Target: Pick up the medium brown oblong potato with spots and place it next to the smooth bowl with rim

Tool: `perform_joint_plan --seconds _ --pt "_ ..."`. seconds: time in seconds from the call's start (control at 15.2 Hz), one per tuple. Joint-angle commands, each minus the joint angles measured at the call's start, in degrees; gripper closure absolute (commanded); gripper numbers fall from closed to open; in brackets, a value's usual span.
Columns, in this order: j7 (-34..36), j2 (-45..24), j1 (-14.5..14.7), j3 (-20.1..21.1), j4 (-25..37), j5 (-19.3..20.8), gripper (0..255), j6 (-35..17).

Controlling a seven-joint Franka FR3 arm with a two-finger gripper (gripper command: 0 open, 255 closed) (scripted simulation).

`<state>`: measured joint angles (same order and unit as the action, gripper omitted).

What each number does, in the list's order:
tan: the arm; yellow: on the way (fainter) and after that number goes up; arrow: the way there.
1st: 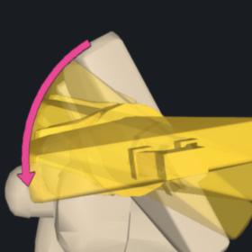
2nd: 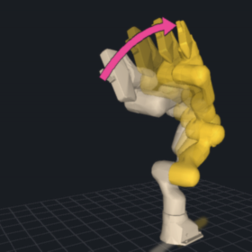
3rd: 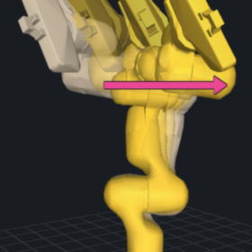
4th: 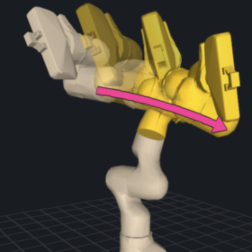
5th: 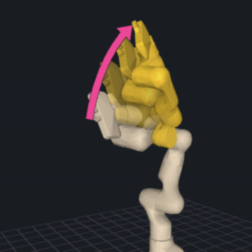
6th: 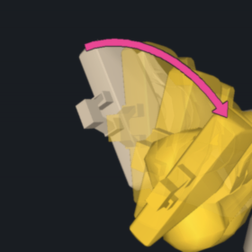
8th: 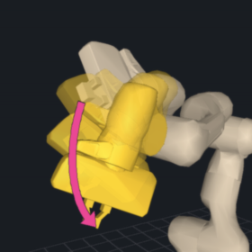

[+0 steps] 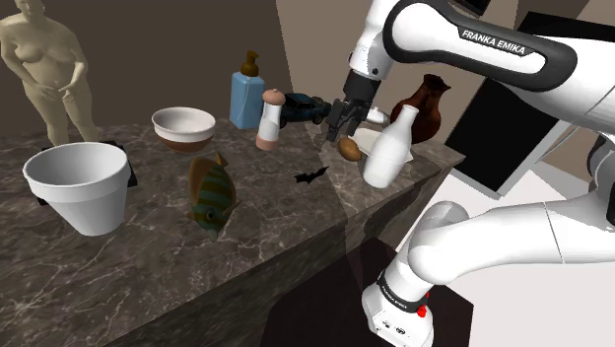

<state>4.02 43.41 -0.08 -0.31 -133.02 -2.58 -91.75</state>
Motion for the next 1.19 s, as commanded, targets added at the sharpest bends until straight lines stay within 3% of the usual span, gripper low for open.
perform_joint_plan --seconds 0.0,1.12 --pt "0.00 0.00 0.00 0.00 0.00 0.00 0 0.00" --pt "-4.04 -14.86 -11.05 -9.31 -0.85 15.98 0 -15.05"
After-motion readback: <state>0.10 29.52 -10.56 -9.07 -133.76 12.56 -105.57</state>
